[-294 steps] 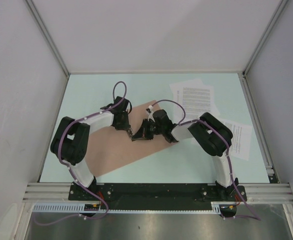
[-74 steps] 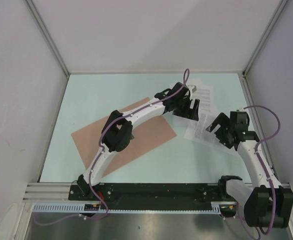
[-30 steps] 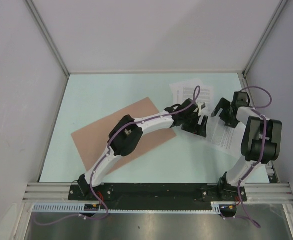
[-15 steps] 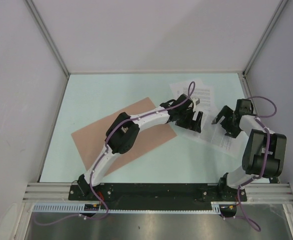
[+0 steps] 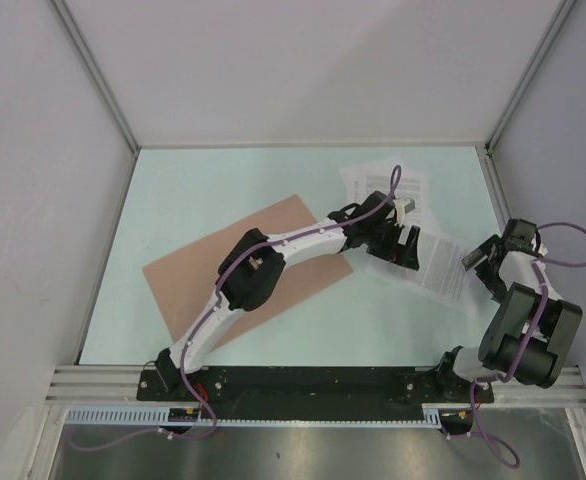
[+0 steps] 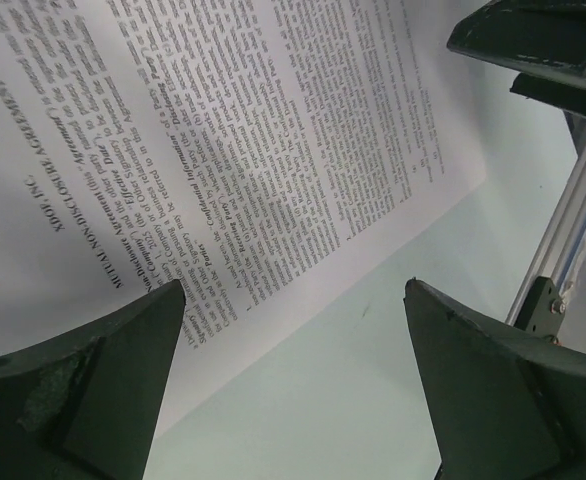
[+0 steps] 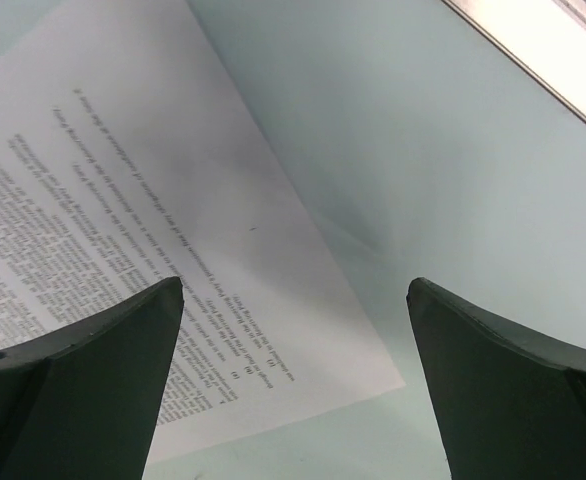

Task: Put the files into the folder

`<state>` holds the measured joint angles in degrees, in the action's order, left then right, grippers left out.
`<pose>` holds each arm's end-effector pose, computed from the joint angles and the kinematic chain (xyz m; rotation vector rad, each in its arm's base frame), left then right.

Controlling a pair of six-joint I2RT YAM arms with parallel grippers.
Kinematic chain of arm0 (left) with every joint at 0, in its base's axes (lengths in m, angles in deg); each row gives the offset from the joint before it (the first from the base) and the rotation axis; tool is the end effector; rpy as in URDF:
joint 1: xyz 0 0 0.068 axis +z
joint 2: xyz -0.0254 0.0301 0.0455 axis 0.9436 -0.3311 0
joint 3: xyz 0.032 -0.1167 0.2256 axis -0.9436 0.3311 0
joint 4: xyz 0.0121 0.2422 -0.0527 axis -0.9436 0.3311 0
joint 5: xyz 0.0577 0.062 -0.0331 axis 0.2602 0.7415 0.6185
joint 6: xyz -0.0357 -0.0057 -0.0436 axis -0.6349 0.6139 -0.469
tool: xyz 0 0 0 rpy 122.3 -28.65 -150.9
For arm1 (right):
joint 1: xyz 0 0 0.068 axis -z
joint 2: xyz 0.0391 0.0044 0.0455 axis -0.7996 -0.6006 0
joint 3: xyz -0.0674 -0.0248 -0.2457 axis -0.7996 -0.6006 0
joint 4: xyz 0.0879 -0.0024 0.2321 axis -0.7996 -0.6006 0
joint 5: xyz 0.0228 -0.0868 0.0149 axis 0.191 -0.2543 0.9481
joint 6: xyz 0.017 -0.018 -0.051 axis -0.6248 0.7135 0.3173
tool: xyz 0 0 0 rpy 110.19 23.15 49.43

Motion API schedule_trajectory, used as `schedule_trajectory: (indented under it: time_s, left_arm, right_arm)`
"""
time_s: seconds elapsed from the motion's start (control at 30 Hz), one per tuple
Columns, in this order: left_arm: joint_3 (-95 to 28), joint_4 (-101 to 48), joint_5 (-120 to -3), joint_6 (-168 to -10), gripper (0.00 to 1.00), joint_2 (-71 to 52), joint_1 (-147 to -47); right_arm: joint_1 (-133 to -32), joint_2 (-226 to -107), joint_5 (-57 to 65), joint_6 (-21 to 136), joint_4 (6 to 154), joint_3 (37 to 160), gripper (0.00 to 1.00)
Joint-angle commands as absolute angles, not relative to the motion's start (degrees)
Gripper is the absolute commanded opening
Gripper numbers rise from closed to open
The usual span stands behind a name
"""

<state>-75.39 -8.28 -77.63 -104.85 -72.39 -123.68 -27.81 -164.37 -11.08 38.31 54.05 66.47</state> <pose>0.3020 -0.4281 0.1646 0.7923 2.3811 -1.1534 0.2227 -0.1105 0.1691 1.1815 2.3781 -0.1595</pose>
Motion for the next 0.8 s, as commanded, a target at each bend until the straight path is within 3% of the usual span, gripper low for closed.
schedule_trajectory:
  time_s: [0.0, 0.4, 0.77]
  left_arm:
    - [-77.9, -9.3, -76.4, -110.3, 0.97, -75.7, -124.5]
    - [-70.7, -11.6, -75.2, -117.2, 0.96, -74.1, -123.3]
    - [-70.7, -8.3, -78.0, -114.1, 0.96, -73.5, -121.4]
  right_arm:
    - [-26.5, -166.5, -10.2, 37.4, 56.1, 65.7, 1.0]
    - [-28.3, -170.4, 3.0, 38.1, 60.2, 63.0, 0.99]
    - [-28.7, -162.7, 19.2, 38.1, 66.4, 57.8, 1.0]
